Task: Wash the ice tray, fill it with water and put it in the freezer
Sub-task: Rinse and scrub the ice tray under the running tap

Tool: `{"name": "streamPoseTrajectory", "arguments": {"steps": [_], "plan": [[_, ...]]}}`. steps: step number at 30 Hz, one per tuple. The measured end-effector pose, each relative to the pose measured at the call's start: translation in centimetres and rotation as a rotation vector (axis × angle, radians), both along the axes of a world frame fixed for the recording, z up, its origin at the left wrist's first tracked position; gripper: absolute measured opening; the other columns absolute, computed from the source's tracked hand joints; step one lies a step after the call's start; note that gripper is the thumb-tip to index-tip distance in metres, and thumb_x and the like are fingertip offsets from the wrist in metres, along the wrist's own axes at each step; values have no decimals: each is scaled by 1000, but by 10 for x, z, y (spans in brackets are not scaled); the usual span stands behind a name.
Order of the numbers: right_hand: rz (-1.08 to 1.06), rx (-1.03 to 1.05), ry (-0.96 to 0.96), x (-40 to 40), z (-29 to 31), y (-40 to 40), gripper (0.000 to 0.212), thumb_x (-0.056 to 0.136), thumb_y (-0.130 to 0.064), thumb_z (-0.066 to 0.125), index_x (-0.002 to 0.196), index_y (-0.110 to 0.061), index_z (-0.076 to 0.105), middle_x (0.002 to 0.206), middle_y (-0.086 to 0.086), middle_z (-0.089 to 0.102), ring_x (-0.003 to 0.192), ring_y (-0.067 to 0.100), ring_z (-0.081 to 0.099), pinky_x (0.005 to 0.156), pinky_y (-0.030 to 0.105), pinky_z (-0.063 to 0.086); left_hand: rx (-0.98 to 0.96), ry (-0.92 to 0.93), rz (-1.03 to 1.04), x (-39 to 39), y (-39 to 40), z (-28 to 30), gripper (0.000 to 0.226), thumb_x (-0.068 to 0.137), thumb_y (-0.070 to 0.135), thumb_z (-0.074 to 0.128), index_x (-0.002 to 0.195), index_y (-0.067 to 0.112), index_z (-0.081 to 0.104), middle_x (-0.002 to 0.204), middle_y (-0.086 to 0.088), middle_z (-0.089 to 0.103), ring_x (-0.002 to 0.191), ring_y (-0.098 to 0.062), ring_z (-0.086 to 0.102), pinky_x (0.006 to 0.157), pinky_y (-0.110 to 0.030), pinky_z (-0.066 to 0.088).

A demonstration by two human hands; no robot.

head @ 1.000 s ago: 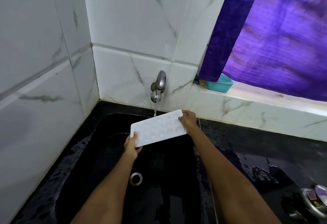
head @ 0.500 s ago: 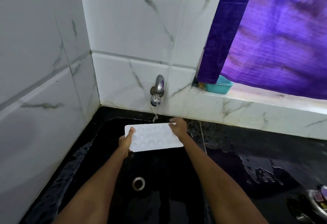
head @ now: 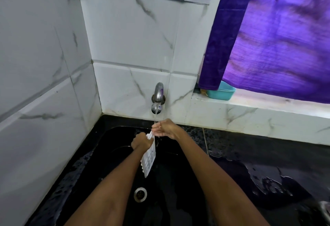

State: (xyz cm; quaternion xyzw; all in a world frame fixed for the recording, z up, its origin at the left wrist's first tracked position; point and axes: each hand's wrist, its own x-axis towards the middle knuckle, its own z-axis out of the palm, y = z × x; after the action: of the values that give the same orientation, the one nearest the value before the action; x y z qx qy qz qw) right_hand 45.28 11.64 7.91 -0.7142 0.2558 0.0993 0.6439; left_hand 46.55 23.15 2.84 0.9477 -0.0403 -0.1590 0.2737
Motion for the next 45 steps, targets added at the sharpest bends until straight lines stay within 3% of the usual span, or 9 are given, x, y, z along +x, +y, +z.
{"name": "streamPoseTrajectory", "arguments": {"steps": [4, 15, 20, 22, 26, 31, 34, 38, 45], "plan": [[-50, -164, -14, 17, 3, -23, 31, 94, -5, 43, 119, 9, 56, 80, 12, 61, 64, 19, 56, 62, 27, 48, -44, 2, -8, 6, -16, 9, 47, 88, 45, 59, 114, 5, 59, 120, -13, 63, 111, -31, 61, 88, -36, 50], [-225, -166, -103, 88, -5, -21, 36, 82, -31, 69, 103, -4, 58, 96, 12, 61, 80, 22, 60, 76, 36, 56, -51, -7, 12, 24, -17, 3, 39, 83, 38, 64, 104, 5, 63, 110, -11, 67, 104, -27, 64, 82, -33, 52], [-233, 51, -132, 87, -15, -23, 23, 90, -27, 59, 80, -6, 55, 72, 8, 58, 56, 15, 55, 49, 23, 50, 11, 14, -49, 20, -3, -7, 22, 80, 28, 64, 71, 15, 49, 110, -16, 67, 102, -30, 65, 83, -37, 53], [-195, 113, -124, 82, -12, -27, 30, 93, -34, 53, 89, -4, 56, 74, 10, 61, 58, 17, 58, 51, 24, 52, 25, 30, -70, 18, 1, -11, 12, 80, 24, 66, 86, 17, 58, 117, -11, 65, 108, -27, 63, 87, -35, 52], [-44, 289, 15, 59, -20, -42, 57, 98, -51, 29, 114, 1, 47, 117, 25, 60, 82, 31, 63, 70, 32, 51, 66, 45, -140, 15, 4, -19, 48, 80, 16, 67, 127, 18, 58, 130, -4, 60, 119, -22, 59, 93, -32, 50], [61, -419, 73, 14, -55, -43, 45, 92, -19, 53, 134, -6, 44, 107, 12, 61, 75, 20, 59, 56, 23, 47, -28, 57, -173, 4, 11, -26, 47, 75, 12, 71, 121, 11, 64, 126, -6, 64, 116, -22, 60, 95, -30, 49], [383, -576, 15, -8, -60, -36, 58, 83, -7, 62, 138, -7, 42, 114, 11, 56, 96, 18, 54, 71, 25, 50, -18, 45, -234, -8, 13, -27, 49, 72, 10, 72, 120, 8, 63, 121, -9, 66, 111, -24, 62, 91, -30, 50], [773, -1068, -101, -32, -68, -4, 50, 78, -15, 67, 125, -6, 51, 123, 16, 55, 107, 32, 57, 86, 38, 48, -14, 32, -369, -20, 5, -18, 89, 72, 7, 74, 148, 11, 28, 130, -14, 57, 119, -28, 57, 96, -32, 47], [555, -1140, -68, -64, -56, -14, 30, 87, -17, 54, 116, -7, 57, 121, 21, 60, 111, 35, 57, 83, 38, 46, -66, -17, -277, -26, 37, -14, 133, 57, 25, 90, 153, 23, -3, 148, -13, 39, 136, -32, 39, 109, -47, 38]]}}
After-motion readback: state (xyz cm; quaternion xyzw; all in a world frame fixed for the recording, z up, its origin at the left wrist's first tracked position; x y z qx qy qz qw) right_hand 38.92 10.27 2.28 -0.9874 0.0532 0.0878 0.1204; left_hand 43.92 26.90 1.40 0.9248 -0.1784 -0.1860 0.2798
